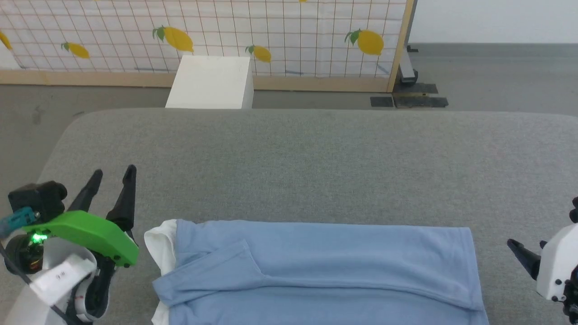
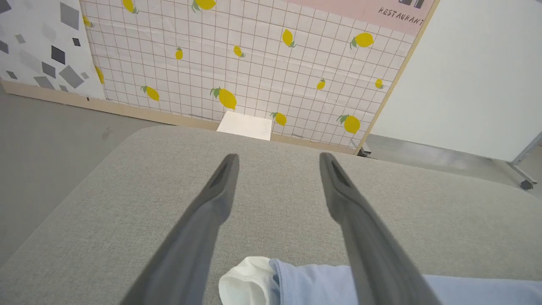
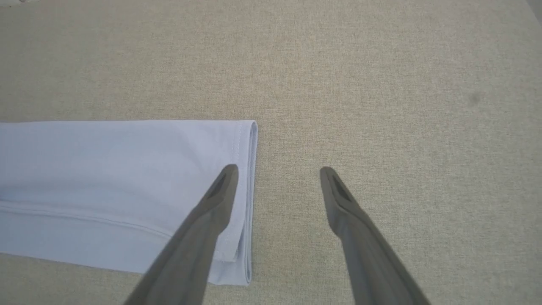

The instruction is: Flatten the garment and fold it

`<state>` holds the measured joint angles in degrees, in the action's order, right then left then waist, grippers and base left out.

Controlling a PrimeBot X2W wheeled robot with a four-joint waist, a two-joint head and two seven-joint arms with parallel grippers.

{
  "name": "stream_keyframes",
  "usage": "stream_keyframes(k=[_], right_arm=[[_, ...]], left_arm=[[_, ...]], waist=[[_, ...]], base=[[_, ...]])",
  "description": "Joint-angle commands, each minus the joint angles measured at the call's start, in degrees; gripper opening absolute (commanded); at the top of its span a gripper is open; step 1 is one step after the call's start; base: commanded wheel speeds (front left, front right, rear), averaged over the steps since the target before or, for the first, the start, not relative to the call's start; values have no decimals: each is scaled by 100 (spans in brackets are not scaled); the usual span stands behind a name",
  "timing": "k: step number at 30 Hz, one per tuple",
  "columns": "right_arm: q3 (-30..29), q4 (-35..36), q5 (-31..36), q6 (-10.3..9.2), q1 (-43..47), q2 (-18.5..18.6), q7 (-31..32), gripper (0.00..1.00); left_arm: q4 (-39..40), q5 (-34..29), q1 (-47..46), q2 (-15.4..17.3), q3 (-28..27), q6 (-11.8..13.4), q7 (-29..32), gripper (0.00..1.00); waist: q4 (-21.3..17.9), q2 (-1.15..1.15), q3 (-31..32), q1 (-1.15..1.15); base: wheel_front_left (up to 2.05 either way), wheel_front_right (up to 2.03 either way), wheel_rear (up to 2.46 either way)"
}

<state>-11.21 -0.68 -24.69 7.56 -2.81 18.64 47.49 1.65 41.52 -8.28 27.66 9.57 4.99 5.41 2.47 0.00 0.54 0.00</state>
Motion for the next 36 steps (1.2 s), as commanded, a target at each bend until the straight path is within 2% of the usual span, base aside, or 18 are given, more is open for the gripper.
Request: stream_keyframes(k=[1,7,11,20,29,36], right_arm=[[-3,-74,-31,-8,25,42,29,100],[235,-420,-205,-8,-87,248,77,100],[538,-600,-422,-8,-135,364,54,100],[1225,-873,-739,-8,-200,562,143,100],[1988,-1022,-1017,-8,-413,587,50,100],[2328,-1107,-1210,-8,-605,662,-29,100]], left_arm=[[-72,-186,-84,-45,8,-70,-336,100],[-354,-716,-184,-288,131,-128,-1477,100],[-562,-850,-236,-482,143,-103,-1826,100],[-814,-1004,-299,-752,103,-169,-2010,100],[-797,-1139,-223,-996,-82,-272,-2038,100],[-744,-1365,-166,-1110,-218,-372,-2040,100]], waist=[[37,0,-154,0],[182,0,-515,0],[270,0,-693,0],[354,0,-920,0],[293,0,-1016,0],[270,0,-1034,0]], base=[[0,0,0],[0,0,0],[0,0,0],[0,0,0],[0,0,0],[0,0,0]])
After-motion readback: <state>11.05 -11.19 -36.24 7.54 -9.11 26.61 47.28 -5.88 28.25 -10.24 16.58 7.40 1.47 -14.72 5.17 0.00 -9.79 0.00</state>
